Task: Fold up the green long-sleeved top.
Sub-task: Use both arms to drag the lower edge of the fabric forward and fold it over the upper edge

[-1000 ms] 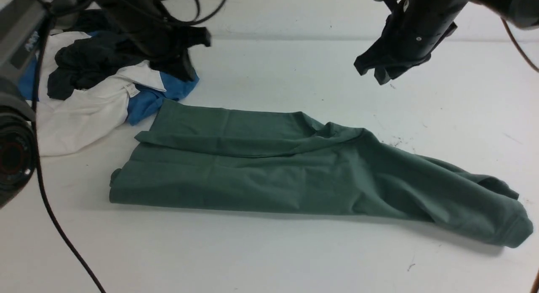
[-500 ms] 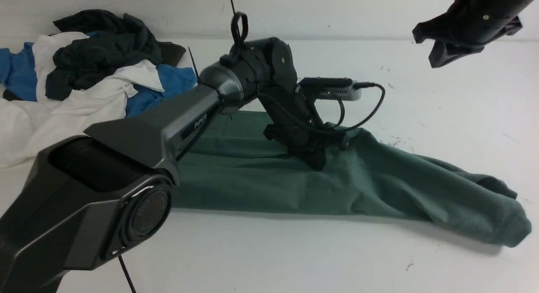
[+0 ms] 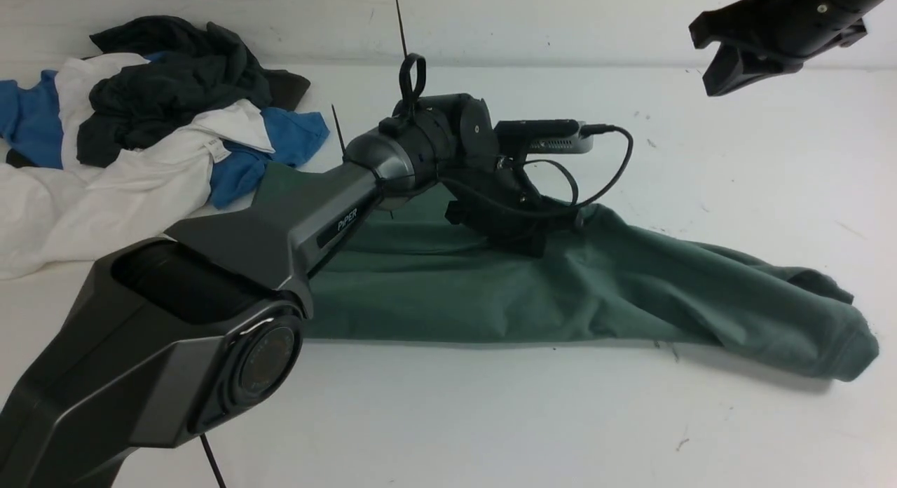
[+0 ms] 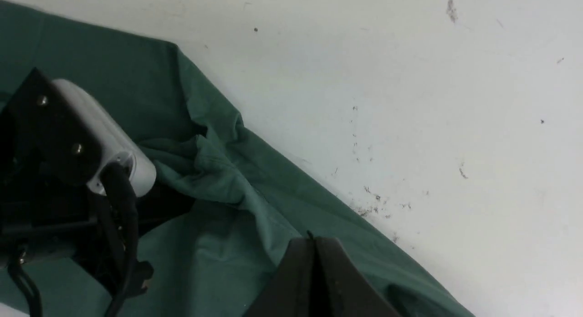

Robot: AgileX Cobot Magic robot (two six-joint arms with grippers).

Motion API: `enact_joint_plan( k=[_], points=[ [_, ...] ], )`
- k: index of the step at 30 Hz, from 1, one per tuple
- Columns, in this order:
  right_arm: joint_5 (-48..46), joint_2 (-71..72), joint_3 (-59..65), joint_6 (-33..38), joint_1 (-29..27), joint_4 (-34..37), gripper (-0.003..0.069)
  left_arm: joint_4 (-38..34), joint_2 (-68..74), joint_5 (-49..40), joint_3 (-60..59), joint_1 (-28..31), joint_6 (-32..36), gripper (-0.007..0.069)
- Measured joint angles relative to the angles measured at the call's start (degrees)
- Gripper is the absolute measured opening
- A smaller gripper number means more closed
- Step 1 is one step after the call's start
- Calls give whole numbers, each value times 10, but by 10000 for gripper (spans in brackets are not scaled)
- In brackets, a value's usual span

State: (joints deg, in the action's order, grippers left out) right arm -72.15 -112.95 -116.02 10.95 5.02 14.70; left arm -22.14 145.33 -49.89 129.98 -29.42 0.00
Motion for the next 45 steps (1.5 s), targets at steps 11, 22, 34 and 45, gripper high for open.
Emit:
enact_joint_plan(
  k=[11,22,34,45],
  points=[
    [0,0,0,14,0,15,-14,30,1,-19,9,35,46,-4],
    [0,0,0,15,0,37,-15,85,-5,-197,90,92,39,-4],
    [0,8,1,15,0,6,-15,149,-92,-207,-52,123,69,-4],
    [-1,22,1,14,0,14,-15,178,-99,-206,-109,139,70,-4]
  ],
)
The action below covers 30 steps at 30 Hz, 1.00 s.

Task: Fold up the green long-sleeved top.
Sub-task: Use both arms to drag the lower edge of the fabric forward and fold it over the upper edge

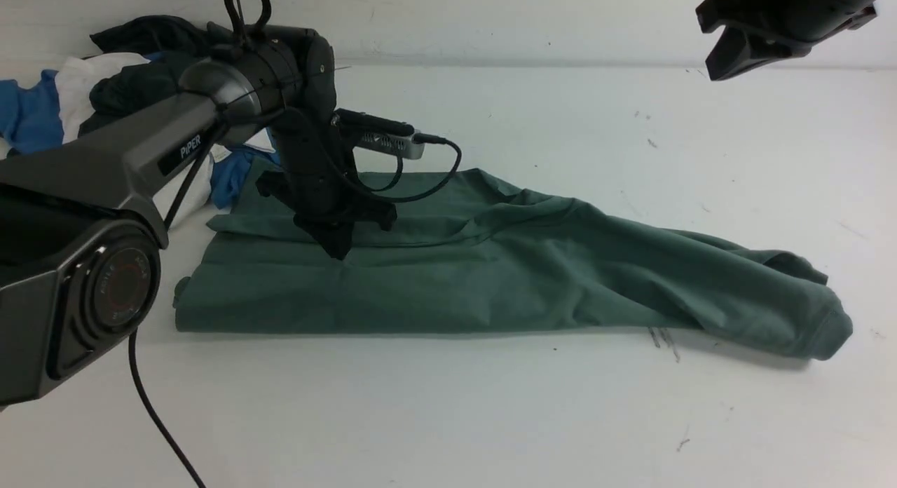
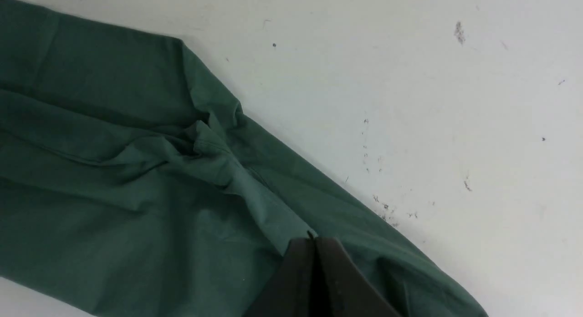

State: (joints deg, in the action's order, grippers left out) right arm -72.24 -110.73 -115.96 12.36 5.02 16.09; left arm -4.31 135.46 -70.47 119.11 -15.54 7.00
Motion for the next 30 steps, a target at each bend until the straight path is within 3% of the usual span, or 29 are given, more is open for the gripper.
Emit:
enact_joint_plan(
  k=[15,19,24,30],
  points=[
    [-1,0,0,0,0,24,-15,21,30,142,10,21,-9,-4],
    [-1,0,1,0,0,25,-15,25,36,152,71,51,-31,-4],
    [-1,0,1,-4,1,54,-15,7,32,49,176,100,-49,-4],
    [2,6,17,-30,24,31,-15,-23,16,-1,152,124,-29,-4]
  ],
)
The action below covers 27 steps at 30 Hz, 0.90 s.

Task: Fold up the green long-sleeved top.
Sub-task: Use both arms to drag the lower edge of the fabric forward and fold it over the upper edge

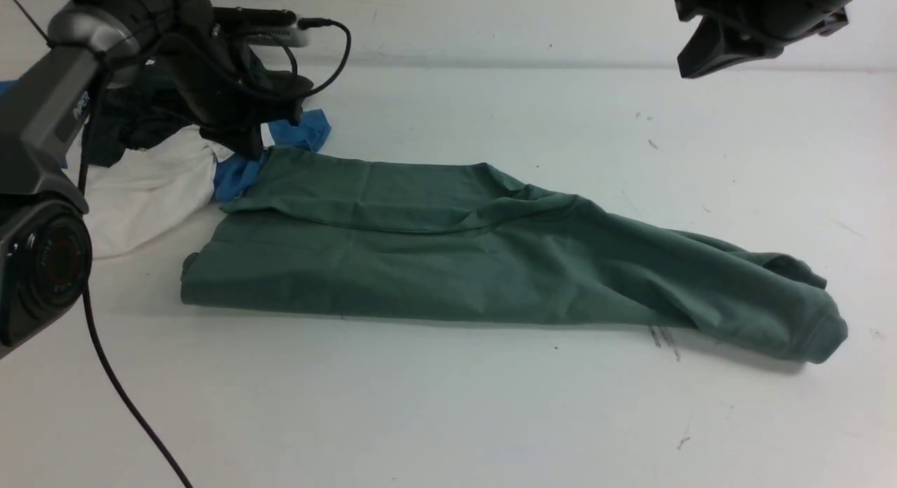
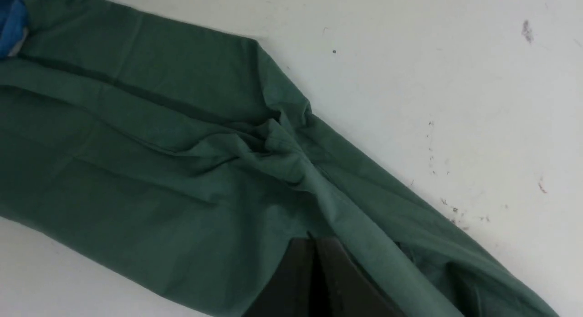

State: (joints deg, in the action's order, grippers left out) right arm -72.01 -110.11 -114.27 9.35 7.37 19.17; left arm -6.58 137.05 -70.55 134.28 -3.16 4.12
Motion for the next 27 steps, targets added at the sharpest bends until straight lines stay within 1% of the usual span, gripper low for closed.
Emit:
enact_joint_plan(
  k=[3,4,5,7,9,10,13,17,18,20,22,27],
  points=[
    [5,32,83,-6,27,-50,-15,-28,-45,0,-97,1,24,-4],
    [5,35,90,-6,28,-53,-15,-29,-48,0,-105,1,26,-4],
    [4,57,148,-10,38,-72,-15,-40,-73,0,-164,1,39,-4],
    [1,75,206,-12,44,-76,-15,-52,-93,0,-218,1,48,-4],
    [0,76,228,-12,46,-76,-15,-65,-102,5,-248,1,51,-4],
    [-1,67,241,-12,47,-74,-15,-83,-103,25,-269,0,57,-4],
    [7,30,245,-15,47,-76,-15,-98,-97,30,-287,-12,75,-4],
    [16,-39,246,-15,47,-100,-15,-92,-93,28,-314,-31,78,-4],
    [16,-39,246,-15,47,-100,-15,-91,-92,28,-316,-31,78,-4],
    [17,-73,248,-19,47,-136,-15,-84,-92,26,-343,-32,77,-4],
    [18,-84,249,-25,47,-151,-15,-84,-99,31,-360,-29,76,-4],
    [20,-86,250,-24,47,-157,-15,-89,-138,65,-440,-20,76,-4]
  ],
)
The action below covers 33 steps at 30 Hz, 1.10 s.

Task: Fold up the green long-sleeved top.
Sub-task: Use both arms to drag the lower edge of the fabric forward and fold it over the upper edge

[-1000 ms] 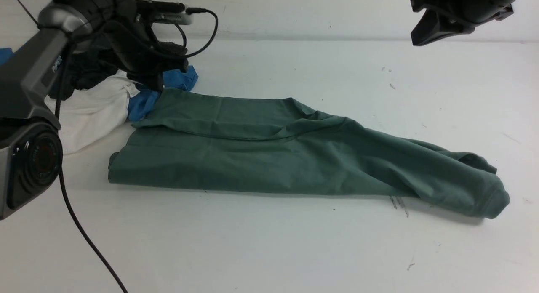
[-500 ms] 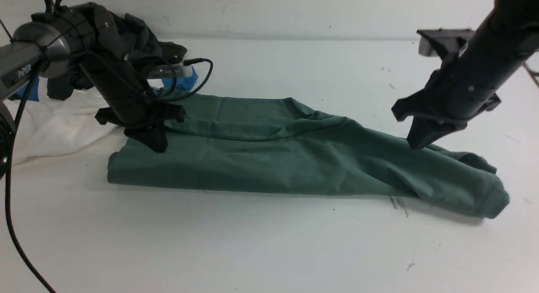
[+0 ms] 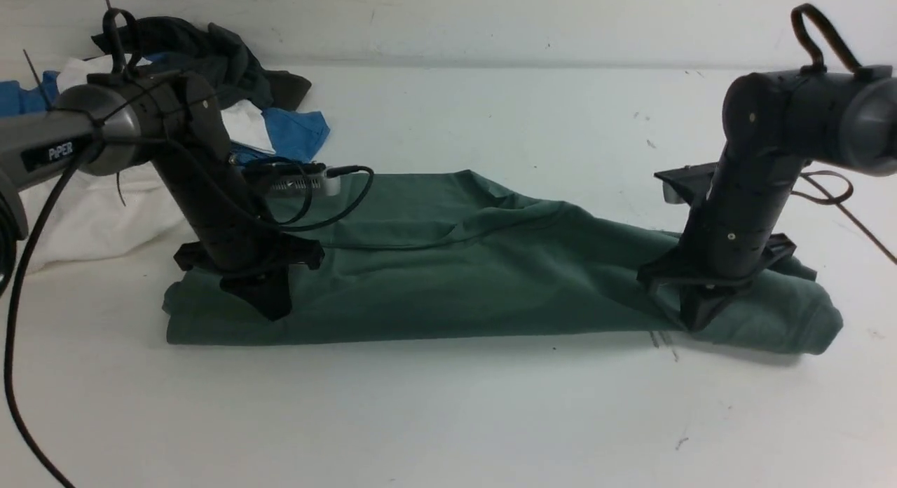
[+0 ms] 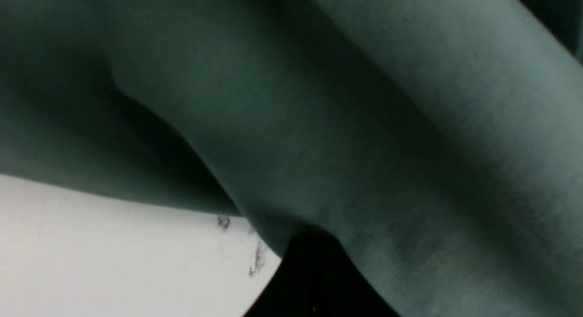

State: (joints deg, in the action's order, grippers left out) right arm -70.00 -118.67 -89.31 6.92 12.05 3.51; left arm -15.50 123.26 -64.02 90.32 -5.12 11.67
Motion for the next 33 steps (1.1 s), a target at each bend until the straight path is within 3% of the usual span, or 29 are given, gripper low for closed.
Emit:
enact_joint_plan(
  k=[9,20,26,33],
  points=[
    [24,11,6,0,-10,4,-15,19,-106,89,-166,1,5,-4],
    [46,-22,14,16,-11,36,-15,38,-154,68,-184,2,1,-4],
    [112,22,104,17,-11,27,-15,45,-166,47,-195,1,1,-4],
    [149,100,235,18,-11,52,-15,53,-248,88,-307,-18,1,-4]
  ],
)
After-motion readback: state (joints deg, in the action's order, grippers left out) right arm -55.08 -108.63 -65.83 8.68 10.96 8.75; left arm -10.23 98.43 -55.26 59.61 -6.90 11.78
